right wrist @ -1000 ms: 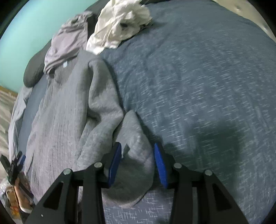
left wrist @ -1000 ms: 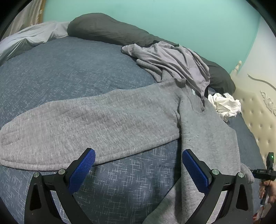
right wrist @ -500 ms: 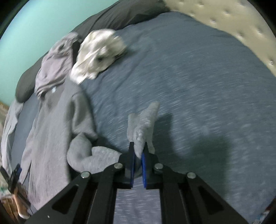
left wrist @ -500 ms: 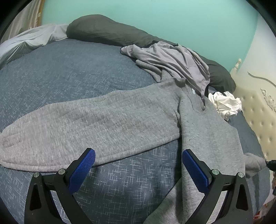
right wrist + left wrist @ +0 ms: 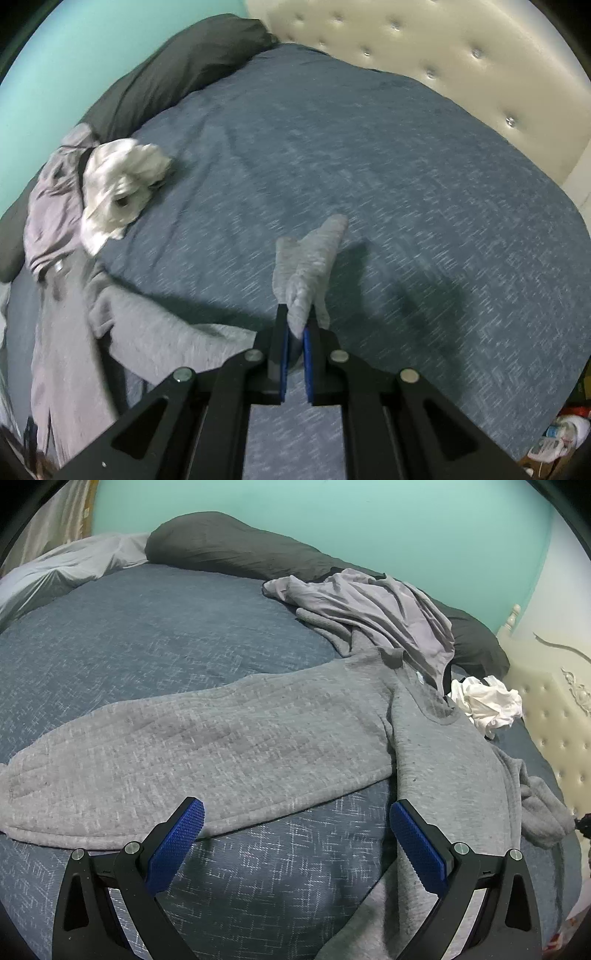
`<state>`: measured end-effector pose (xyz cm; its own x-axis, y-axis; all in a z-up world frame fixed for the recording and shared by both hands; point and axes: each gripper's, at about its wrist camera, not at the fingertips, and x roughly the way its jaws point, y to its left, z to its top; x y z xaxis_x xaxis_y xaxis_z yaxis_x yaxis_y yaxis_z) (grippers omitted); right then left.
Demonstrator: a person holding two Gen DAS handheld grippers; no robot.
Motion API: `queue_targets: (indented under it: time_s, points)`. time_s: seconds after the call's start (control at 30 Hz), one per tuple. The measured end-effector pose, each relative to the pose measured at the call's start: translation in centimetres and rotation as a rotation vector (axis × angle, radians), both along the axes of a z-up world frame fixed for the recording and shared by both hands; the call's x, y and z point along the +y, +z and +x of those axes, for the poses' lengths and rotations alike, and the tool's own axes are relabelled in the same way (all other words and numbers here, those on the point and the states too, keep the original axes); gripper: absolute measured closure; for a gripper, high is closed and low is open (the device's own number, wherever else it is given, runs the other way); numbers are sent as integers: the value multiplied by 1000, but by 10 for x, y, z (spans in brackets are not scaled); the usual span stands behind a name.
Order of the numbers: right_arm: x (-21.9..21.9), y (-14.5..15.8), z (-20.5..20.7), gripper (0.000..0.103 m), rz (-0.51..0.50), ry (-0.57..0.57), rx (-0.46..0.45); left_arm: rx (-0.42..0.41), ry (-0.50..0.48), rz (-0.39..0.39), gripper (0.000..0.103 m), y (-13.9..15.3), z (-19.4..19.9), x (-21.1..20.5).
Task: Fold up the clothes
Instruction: 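Lay the sleeve back across the sweater with the right gripper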
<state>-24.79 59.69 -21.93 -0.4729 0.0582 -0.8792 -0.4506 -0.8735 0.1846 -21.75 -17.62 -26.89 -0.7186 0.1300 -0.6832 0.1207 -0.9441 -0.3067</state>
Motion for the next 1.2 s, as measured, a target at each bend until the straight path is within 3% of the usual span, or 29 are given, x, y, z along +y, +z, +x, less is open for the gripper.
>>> queue_targets:
  time_s: [0.17, 0.3, 0.37, 0.47, 0.57, 0.8, 0.97, 1.2]
  points:
    - [6, -29, -9, 96, -19, 2, -62, -1, -3, -7, 0, 0, -1, 2]
    - [10, -30, -3, 74, 21, -61, -32, -4, -9, -10, 0, -1, -2, 3]
    - [7, -18, 3, 74, 75, -65, 27, -1, -13, -13, 0, 0, -2, 4]
    - [-11, -4, 2, 73, 61, 17, 105, 5, -13, -17, 0, 1, -2, 5]
    - [-50, 3, -7, 72, 51, 170, 141, 5, -12, -13, 0, 1, -1, 6]
    - [-157, -15, -42, 67, 61, 493, 109, 6, -12, -12, 0, 1, -1, 5]
    - [-205, -25, -53, 54, 91, 595, 102, 7, -8, -8, 0, 1, -1, 3]
    - [-237, -41, -75, 53, 201, 675, 86, 6, -13, -8, 0, 0, -2, 3]
